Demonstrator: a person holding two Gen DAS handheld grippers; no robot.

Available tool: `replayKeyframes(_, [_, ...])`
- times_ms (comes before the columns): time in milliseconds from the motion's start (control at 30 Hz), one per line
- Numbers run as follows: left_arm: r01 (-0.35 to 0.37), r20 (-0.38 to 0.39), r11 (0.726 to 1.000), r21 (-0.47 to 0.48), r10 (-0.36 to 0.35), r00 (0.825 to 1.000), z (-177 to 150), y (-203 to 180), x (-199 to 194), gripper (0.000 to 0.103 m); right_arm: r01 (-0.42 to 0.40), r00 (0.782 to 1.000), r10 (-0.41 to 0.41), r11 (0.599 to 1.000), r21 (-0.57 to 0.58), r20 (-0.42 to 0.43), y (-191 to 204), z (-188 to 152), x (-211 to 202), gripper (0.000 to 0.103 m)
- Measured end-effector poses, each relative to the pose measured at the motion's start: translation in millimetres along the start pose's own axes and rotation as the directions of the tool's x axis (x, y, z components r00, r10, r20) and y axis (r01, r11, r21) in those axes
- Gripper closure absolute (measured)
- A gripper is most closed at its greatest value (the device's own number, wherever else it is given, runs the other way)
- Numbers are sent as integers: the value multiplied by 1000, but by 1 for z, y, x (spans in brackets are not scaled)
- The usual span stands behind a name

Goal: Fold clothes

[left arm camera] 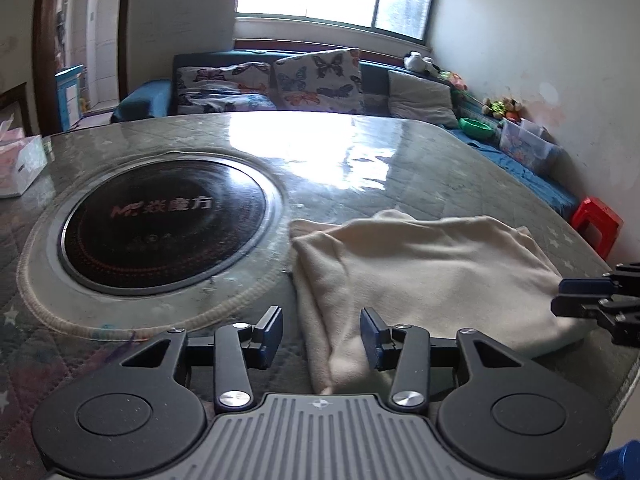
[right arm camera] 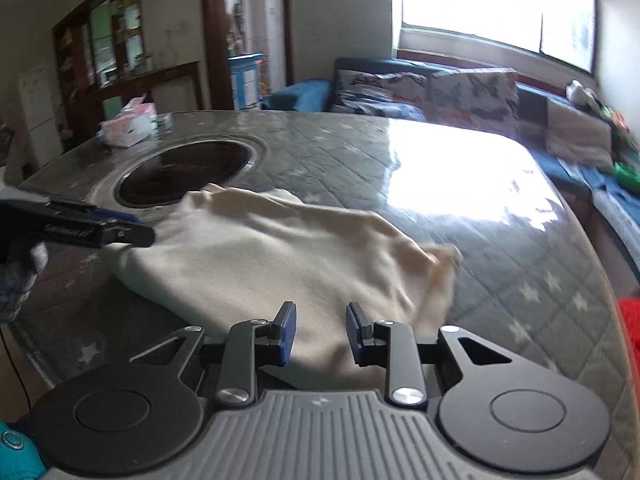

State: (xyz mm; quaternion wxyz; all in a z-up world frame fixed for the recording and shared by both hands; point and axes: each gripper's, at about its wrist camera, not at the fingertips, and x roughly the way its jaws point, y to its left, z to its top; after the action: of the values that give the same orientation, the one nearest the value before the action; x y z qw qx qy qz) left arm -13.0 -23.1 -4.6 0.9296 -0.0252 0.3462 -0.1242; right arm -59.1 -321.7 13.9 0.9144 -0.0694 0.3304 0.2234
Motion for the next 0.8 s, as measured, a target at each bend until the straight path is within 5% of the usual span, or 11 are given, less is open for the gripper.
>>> replayKeyframes(367, [-43,-18,999,-30,42,999,4,12,-3,35,-166,986,164,957,-237,-29,79,24,22,66])
replayKeyframes(800, [-73,-28,994,-88,70,997,6,28,-3,11,-196,981,178,880,-432,-84,141,24,48,51])
